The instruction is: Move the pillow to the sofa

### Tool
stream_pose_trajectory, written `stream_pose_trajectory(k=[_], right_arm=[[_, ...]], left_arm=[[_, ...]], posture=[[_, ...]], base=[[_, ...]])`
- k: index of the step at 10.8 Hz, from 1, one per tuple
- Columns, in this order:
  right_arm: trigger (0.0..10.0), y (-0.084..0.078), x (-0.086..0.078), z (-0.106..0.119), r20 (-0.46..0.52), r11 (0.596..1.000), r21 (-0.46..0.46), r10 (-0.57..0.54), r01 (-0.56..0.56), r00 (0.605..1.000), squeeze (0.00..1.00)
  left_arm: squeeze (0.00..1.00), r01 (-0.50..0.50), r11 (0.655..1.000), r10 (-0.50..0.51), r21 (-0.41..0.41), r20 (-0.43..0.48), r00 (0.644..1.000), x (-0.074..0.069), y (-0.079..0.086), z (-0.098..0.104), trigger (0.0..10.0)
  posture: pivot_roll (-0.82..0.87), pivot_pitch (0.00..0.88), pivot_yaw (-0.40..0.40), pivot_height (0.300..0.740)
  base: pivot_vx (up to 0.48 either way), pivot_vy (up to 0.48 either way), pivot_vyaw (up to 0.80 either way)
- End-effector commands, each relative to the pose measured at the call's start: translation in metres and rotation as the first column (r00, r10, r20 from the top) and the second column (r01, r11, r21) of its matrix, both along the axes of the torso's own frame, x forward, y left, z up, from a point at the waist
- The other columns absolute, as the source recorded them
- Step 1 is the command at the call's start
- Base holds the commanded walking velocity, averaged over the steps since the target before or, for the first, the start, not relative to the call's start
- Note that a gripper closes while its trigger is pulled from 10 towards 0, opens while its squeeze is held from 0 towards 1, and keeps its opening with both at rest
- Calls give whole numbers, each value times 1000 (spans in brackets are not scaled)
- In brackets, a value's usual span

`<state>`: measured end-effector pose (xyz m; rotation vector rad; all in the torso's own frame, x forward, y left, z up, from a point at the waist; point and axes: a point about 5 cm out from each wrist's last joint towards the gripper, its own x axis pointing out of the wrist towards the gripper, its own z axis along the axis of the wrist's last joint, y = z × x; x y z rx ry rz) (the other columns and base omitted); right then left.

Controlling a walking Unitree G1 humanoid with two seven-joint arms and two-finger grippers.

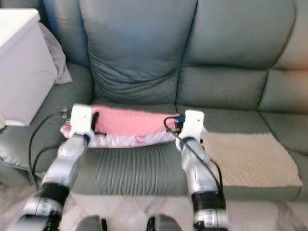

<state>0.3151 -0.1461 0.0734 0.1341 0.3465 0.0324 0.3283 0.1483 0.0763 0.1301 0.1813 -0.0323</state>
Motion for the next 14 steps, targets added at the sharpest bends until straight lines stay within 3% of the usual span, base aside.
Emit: stream_pose_trajectory(k=[1,4,8,9,11,13,14], right_arm=[[10000,-7,7,2,1,1000,-27,-16,16,1000,0],[10000,-12,25,7,-15,998,-68,-4,3,1000,0],[10000,0,31,-11,-98,996,-78,22,-30,995,0],[10000,0,34,-10,-86,995,-101,1,-9,996,0],[10000,1,39,-2,-17,998,-63,-33,32,999,0],[10000,15,36,-8,-18,999,-51,8,-9,1000,0],[10000,23,30,-17,-38,998,-53,33,-35,999,0]], left_arm=[[0,-29,1000,29,-6,-6,1000,3,2,-3,10000],[0,-135,991,136,20,-76,988,7,4,-16,10000],[0,-94,996,94,5,-129,987,5,-10,-30,10000],[0,-72,997,71,-10,-113,991,11,-13,-25,10000],[0,-30,998,28,-55,-32,999,27,-21,-1,10000],[0,-7,999,6,35,6,1000,29,-20,2,10000],[0,-88,991,91,101,-23,996,24,-1,-8,10000]], posture=[[-39,166,-91,740],[-64,232,-132,740],[-72,256,-136,740],[-74,255,-133,740],[-91,259,-132,740],[-96,253,-134,740],[-99,257,-133,740]], base=[[0,0,0],[0,0,0],[0,0,0],[0,0,0],[0,0,0],[0,0,0],[0,0,0]])
